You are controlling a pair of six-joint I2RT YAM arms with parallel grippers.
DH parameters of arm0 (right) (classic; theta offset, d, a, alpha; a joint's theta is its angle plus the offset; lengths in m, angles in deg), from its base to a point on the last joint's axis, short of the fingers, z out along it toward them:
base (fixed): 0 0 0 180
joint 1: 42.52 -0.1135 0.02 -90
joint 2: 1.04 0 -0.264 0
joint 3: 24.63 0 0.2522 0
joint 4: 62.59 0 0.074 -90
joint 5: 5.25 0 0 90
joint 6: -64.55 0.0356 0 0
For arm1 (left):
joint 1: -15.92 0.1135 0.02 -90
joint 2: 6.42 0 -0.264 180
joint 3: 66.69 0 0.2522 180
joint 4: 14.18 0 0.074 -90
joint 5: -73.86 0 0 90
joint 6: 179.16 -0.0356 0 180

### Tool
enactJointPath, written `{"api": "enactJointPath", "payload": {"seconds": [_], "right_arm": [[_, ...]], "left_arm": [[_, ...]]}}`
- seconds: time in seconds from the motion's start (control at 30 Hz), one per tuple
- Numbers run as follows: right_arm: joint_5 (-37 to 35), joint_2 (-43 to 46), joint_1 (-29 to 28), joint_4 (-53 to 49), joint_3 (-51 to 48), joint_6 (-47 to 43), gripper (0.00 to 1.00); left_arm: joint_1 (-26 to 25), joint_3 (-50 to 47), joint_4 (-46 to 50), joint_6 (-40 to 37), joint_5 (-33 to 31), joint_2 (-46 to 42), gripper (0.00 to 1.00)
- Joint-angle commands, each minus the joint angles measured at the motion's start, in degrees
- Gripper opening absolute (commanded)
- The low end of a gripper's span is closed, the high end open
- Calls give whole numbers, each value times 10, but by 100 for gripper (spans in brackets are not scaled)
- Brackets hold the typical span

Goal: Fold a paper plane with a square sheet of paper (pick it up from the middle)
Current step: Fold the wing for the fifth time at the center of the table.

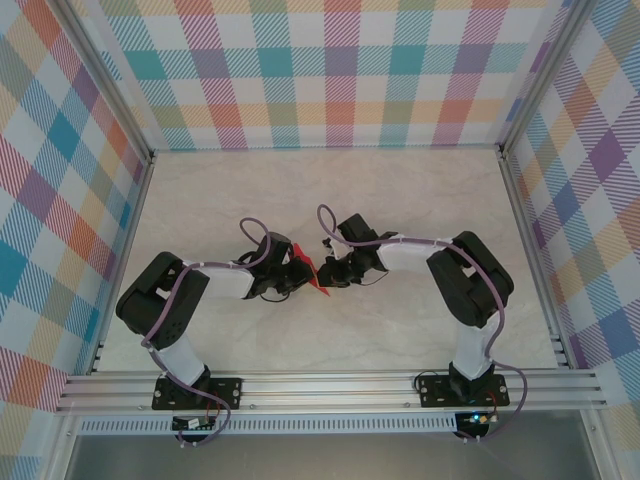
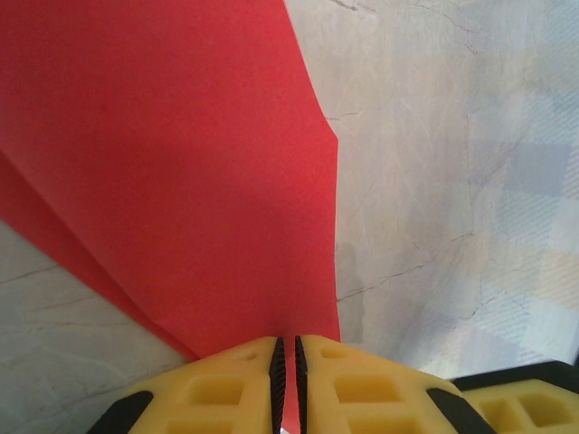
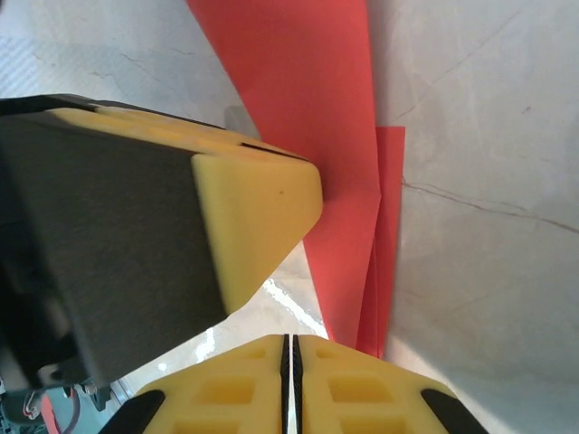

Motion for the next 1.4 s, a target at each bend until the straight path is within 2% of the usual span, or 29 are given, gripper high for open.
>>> {"api": "enactJointPath", "payload": {"seconds": [0.0,0.33,0.83,1.37], "right_arm": [[19,-20,2,-18,12,-19,11],[-34,-54,2,-60,-6,-32,10],[-45,-63,5,-60,-15,-28,9],[-48,-63,6,-58,-23,-27,9]], "left_arm": [[-4,0,52,-6,-44,20,15],[6,11,60,-23,-45,9,16],[72,40,76,-79,-19,18,18],[160,84,111,-182,28,59,19]]}}
